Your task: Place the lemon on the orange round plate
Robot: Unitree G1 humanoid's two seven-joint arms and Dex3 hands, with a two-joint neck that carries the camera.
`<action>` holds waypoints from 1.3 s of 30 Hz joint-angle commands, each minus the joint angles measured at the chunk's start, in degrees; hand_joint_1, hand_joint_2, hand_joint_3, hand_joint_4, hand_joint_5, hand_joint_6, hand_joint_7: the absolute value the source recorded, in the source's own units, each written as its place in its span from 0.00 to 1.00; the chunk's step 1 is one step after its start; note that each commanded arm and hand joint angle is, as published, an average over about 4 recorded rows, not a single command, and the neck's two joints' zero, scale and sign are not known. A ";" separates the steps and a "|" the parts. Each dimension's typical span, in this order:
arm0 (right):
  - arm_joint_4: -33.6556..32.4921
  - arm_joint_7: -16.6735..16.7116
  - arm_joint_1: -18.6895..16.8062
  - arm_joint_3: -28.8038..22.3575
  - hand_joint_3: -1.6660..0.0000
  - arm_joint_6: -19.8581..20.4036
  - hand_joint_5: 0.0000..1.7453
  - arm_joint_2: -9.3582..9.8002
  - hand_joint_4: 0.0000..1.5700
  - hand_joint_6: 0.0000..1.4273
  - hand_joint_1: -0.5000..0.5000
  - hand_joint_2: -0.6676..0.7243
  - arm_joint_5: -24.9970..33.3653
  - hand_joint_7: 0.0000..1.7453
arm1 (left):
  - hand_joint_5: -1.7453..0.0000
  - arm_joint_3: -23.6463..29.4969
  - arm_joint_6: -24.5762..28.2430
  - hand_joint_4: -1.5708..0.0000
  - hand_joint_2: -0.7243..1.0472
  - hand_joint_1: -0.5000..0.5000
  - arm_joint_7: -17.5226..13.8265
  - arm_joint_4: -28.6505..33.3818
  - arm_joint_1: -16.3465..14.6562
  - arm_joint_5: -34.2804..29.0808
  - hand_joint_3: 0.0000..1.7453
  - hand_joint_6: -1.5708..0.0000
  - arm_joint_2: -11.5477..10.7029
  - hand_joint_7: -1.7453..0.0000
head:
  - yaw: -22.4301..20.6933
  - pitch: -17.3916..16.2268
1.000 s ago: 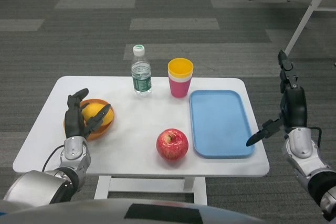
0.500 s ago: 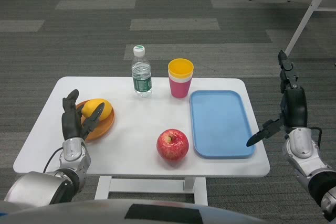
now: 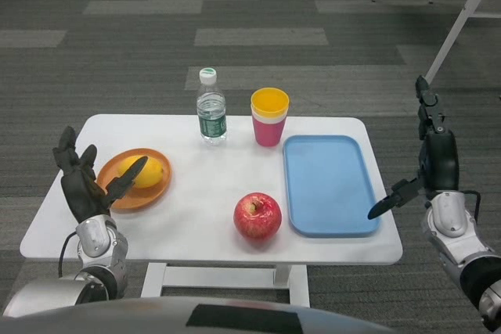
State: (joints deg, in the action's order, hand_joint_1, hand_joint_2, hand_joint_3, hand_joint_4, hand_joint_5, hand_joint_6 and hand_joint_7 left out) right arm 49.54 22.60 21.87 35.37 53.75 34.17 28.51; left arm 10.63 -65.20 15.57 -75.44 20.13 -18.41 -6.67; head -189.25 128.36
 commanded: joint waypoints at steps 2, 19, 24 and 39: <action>-0.14 0.25 -0.18 0.14 1.00 0.04 0.00 0.11 0.15 0.00 0.04 0.91 0.23 0.00 | 0.53 0.88 -2.12 1.00 0.05 0.00 0.51 5.98 -1.78 -0.03 0.05 1.00 0.21 0.76 | -0.07 0.00; -0.14 0.25 -0.16 0.07 1.00 0.04 0.00 -0.33 0.15 0.00 0.04 0.91 0.23 0.00 | 0.59 -8.52 5.77 1.00 0.00 0.00 0.51 39.25 -3.61 -0.93 0.05 1.00 -0.01 0.76 | 0.34 0.30; -0.16 0.25 -0.16 0.05 1.00 0.04 0.00 -0.13 0.15 0.00 0.04 0.91 0.23 0.00 | 0.59 -11.31 9.59 1.00 0.00 0.00 0.38 45.51 -3.76 -0.93 0.05 1.00 -0.73 0.76 | 0.63 0.40; -0.84 0.25 -0.16 0.01 1.00 0.04 0.00 -0.06 0.16 0.00 0.04 0.91 0.23 0.00 | 0.65 -13.75 32.33 1.00 0.00 0.00 -12.36 62.69 -4.48 -4.80 0.05 1.00 -4.14 0.76 | 1.27 1.26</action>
State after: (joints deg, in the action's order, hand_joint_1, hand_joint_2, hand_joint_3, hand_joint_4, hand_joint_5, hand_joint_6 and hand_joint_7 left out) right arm 49.28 22.61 21.77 35.46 53.73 34.08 28.51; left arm -3.60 -34.06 4.40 -13.35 15.69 -21.91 -10.14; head -187.98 129.62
